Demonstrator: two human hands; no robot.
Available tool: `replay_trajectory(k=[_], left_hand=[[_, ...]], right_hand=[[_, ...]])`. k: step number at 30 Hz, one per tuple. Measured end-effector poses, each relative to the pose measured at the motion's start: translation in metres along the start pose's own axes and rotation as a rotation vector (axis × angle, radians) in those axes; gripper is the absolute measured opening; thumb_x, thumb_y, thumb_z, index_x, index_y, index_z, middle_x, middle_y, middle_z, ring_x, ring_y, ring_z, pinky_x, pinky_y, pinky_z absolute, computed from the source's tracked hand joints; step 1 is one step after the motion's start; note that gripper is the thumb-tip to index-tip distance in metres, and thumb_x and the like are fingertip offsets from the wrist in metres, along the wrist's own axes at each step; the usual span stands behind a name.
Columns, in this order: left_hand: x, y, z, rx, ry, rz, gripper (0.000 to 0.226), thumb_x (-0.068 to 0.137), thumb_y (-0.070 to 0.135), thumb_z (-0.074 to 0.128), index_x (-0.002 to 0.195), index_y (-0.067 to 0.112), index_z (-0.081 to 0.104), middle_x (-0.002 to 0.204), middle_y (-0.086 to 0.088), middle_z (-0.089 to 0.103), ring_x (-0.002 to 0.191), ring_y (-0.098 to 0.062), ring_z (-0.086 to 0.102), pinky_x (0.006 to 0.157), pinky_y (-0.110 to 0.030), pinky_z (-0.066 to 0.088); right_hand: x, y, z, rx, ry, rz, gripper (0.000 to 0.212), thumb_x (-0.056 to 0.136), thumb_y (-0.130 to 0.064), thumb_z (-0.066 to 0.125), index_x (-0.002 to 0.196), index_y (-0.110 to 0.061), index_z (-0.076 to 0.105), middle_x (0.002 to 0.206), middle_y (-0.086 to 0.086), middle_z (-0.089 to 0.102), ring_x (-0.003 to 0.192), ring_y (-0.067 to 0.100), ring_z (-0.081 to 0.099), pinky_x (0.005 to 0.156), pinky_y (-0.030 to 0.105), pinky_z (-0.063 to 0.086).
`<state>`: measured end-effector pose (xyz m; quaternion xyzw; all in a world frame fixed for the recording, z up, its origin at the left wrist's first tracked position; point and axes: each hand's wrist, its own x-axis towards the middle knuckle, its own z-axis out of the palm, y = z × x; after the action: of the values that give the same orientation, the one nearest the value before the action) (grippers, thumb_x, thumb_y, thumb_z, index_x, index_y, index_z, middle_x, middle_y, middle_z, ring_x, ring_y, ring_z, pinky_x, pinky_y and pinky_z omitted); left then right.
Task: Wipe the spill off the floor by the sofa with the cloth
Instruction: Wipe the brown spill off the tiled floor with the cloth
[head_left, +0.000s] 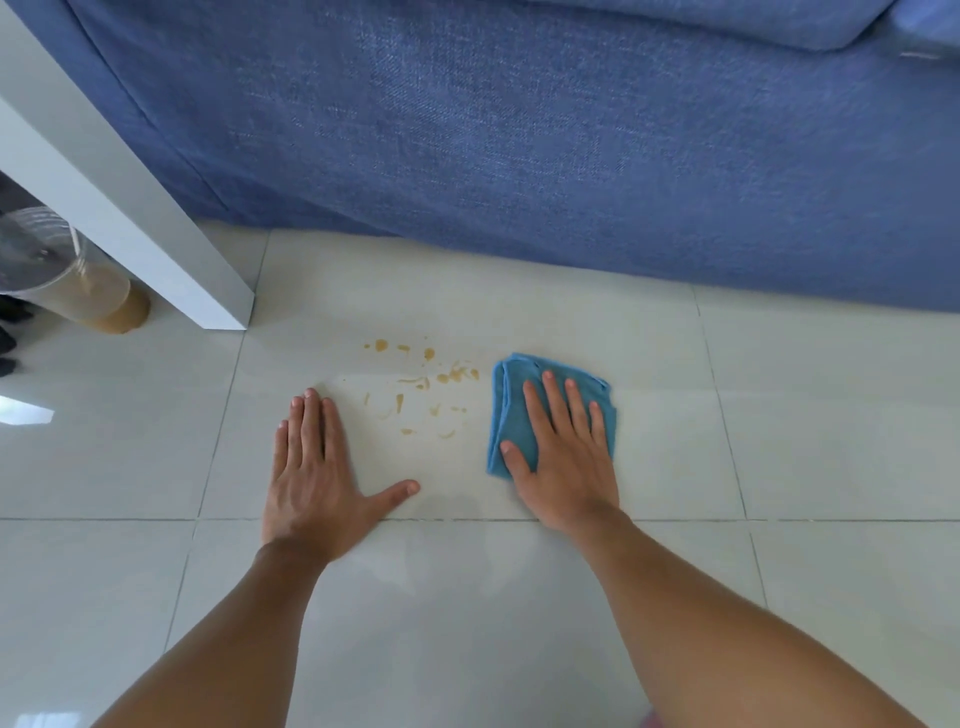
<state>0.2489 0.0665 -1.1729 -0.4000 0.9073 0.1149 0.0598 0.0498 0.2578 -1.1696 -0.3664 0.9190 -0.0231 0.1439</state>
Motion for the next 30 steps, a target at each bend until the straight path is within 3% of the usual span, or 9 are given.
replay_trajectory(k=[6,10,17,24,30], left_hand=[[0.0,0.003,-0.002,-0.021,-0.005,0.005,0.146,0.062,0.101,0.031,0.159,-0.002,-0.002,0.169,-0.019,-0.006,0.157,-0.029,-0.009,0.128,-0.044,0.002],[0.001,-0.001,-0.001,-0.016,0.016,0.001,0.145,0.062,0.101,0.031,0.159,-0.001,-0.003,0.169,-0.017,-0.007,0.157,-0.028,-0.01,0.128,-0.043,0.002],[0.0,0.003,-0.004,-0.012,0.01,0.005,0.144,0.063,0.1,0.035,0.159,-0.002,0.0,0.169,-0.019,-0.002,0.157,-0.03,-0.005,0.128,-0.045,0.006],[-0.002,0.002,-0.004,-0.04,0.01,0.004,0.143,0.063,0.1,0.036,0.159,-0.001,-0.001,0.169,-0.019,-0.003,0.157,-0.029,-0.007,0.128,-0.045,0.004],[0.0,0.002,-0.004,-0.054,0.026,-0.01,0.142,0.063,0.098,0.041,0.159,0.001,0.0,0.17,-0.016,-0.002,0.157,-0.027,-0.008,0.128,-0.044,0.004]], right_hand=[[0.049,0.011,-0.012,0.026,0.046,0.2,0.079,0.099,-0.062,0.024,0.164,-0.024,-0.002,0.172,-0.001,-0.013,0.158,0.023,-0.012,0.127,0.048,-0.007],[0.07,-0.006,-0.017,0.035,0.003,0.156,0.077,0.1,-0.061,0.021,0.164,-0.025,-0.005,0.171,0.001,-0.018,0.157,0.025,-0.017,0.126,0.05,-0.01],[0.0,-0.007,0.0,-0.014,0.002,-0.067,0.08,0.096,-0.062,0.023,0.164,-0.027,0.002,0.173,-0.004,-0.008,0.158,0.019,-0.014,0.128,0.047,-0.003],[0.061,0.0,-0.009,0.025,0.027,0.202,0.077,0.1,-0.061,0.021,0.164,-0.025,-0.003,0.171,0.0,-0.016,0.158,0.025,-0.015,0.126,0.05,-0.007],[0.066,-0.035,-0.01,0.041,0.036,0.048,0.078,0.099,-0.06,0.024,0.164,-0.025,-0.001,0.172,0.001,-0.013,0.158,0.026,-0.014,0.126,0.051,-0.008]])
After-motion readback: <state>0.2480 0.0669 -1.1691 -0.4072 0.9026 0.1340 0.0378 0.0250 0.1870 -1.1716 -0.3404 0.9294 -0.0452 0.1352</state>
